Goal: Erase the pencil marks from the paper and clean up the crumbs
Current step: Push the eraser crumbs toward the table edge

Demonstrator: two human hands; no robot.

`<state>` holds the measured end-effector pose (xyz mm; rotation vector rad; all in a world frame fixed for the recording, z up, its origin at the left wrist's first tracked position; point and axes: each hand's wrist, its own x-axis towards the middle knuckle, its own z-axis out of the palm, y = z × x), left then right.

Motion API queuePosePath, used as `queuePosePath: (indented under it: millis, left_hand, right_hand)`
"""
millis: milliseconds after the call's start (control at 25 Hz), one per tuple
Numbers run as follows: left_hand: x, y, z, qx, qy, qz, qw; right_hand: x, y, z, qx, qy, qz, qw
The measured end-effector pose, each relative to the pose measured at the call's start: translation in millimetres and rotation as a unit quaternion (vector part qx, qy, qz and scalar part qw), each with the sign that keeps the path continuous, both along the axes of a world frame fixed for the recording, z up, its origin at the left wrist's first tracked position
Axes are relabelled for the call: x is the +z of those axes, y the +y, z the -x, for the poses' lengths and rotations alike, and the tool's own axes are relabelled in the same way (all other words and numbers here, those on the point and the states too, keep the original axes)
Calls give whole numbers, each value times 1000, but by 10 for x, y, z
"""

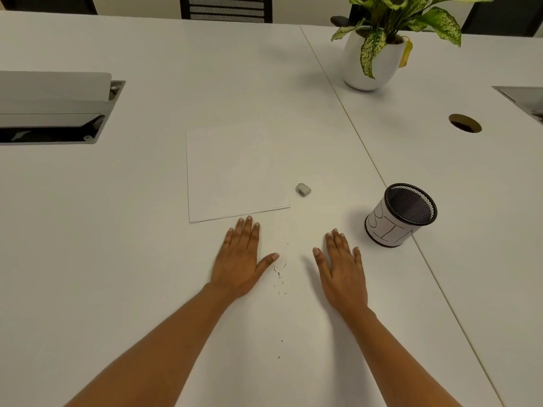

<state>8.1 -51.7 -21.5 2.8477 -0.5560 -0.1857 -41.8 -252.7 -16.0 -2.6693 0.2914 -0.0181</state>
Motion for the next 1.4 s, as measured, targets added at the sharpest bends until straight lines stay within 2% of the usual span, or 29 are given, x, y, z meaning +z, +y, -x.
queuePosePath:
  millis: [160, 200, 280, 320, 400, 480, 560, 640, 760, 840, 920, 1000, 1080, 1160, 1400]
  left_hand:
    - [-23, -120, 335, -137, -33, 16, 990]
    - [2, -131, 416, -179, -23, 29, 983]
    - [110, -119, 460, -219, 64, 77, 971]
    - [160, -110, 414, -197, 82, 119, 970]
    - [176, -128, 244, -105, 37, 149, 983]
    - [139, -214, 46, -36, 7, 75, 997]
    - [112, -343, 8, -46, 36, -4, 998]
    - [80, -426, 145, -112, 33, -6, 993]
    - [67, -419, 558, -219, 35, 22, 975]
    - [110, -391, 702, -250, 84, 67, 962]
    - [188, -351, 625, -205, 137, 168, 954]
    - [143, -279, 428, -110, 84, 205, 969]
    - [102, -214, 293, -40, 21, 129, 991]
    - [43, -216, 349, -42, 2, 44, 998]
    - [-21, -475, 900, -104, -1, 34, 994]
  right_hand:
    - [-7, -6, -8, 1, -1, 7, 1000]
    - [-5, -7, -10, 2, -2, 8, 1000]
    - [-2, -5, -3, 1, -4, 8, 1000]
    - [-1, -5, -3, 1, -5, 8, 1000]
    - [-2, 0, -2, 2, -5, 8, 1000]
    - [-8, -3, -1, 0, -8, 7, 1000]
    - [-9, -6, 0, 2, -8, 4, 1000]
    - [-8, -20, -5, 6, -5, -6, 1000]
    - [-5, -32, -2, 12, -11, -9, 1000]
    - [-4, -38, -5, 16, -10, -7, 1000]
    - [-3, -41, -6, 17, -4, -15, 1000]
    - [2, -35, -10, 17, -5, -28, 999]
    - [4, -43, -8, 15, -3, -33, 999]
    - [6, -44, -1, 18, 2, -31, 999]
    - [13, -51, 7, 23, 2, -32, 999]
